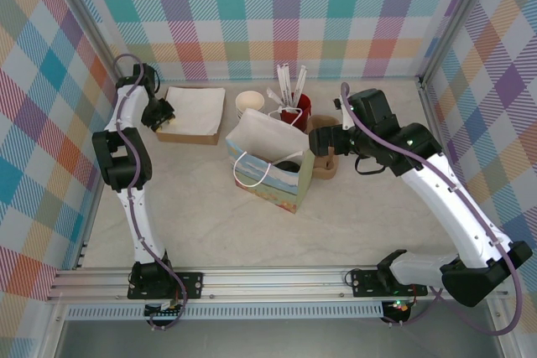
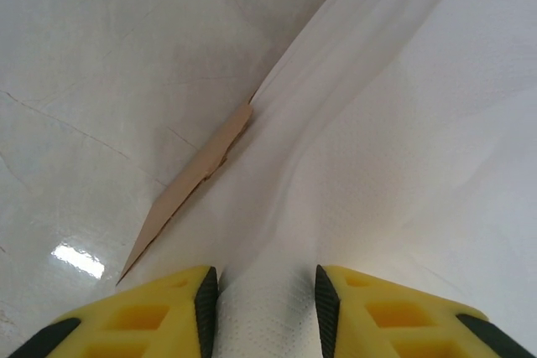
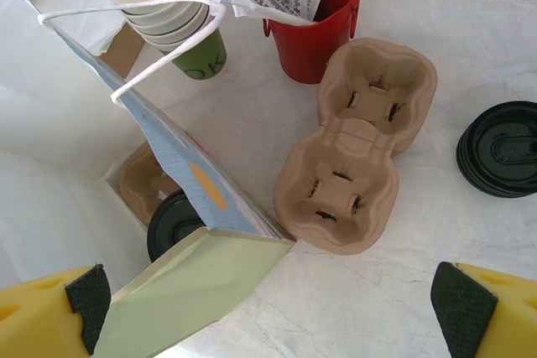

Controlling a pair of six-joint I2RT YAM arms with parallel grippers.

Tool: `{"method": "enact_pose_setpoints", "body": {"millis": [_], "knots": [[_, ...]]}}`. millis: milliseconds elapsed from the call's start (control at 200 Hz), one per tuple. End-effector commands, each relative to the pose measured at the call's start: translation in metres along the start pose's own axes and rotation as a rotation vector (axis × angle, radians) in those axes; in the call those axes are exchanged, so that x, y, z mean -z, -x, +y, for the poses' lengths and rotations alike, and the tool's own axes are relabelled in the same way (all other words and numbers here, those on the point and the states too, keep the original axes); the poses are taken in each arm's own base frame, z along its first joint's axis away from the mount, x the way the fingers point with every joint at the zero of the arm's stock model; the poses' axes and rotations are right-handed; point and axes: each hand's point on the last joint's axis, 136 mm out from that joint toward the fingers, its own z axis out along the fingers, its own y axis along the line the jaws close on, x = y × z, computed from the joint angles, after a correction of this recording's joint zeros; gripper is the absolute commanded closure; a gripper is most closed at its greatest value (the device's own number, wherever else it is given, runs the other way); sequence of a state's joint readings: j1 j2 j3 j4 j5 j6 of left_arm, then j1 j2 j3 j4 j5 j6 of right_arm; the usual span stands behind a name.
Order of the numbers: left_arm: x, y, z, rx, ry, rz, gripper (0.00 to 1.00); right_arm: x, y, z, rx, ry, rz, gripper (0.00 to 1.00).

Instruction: Pack the takeout coffee

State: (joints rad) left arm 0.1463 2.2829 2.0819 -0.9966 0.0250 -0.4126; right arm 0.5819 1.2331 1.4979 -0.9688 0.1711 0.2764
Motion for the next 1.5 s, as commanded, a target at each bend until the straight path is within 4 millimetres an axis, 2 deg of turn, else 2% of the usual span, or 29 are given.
{"method": "enact_pose_setpoints", "body": {"millis": [0, 245, 400, 555, 1495], "knots": [[0.008, -0.001, -0.006, -0.02, -0.017, 0.01, 0.65, -0.002, 0.001, 0.001, -0.017, 0.011, 0.001, 0.0], [0.02, 0.003, -0.014, -0.03, -0.046, -0.009, 0.72, -0.003, -0.001, 0.001, -0.018, 0.009, 0.006, 0.0], [0.023, 0.004, -0.017, -0.032, -0.053, -0.011, 0.73, -0.002, -0.001, 0.0, -0.018, 0.009, 0.003, 0.0], [0.025, 0.004, -0.017, -0.037, -0.047, -0.016, 0.66, -0.002, -0.002, 0.0, -0.018, 0.008, 0.005, 0.0], [0.043, -0.001, -0.021, -0.058, -0.036, -0.034, 0.52, -0.004, -0.007, 0.0, -0.026, 0.017, 0.008, 0.0]]}}
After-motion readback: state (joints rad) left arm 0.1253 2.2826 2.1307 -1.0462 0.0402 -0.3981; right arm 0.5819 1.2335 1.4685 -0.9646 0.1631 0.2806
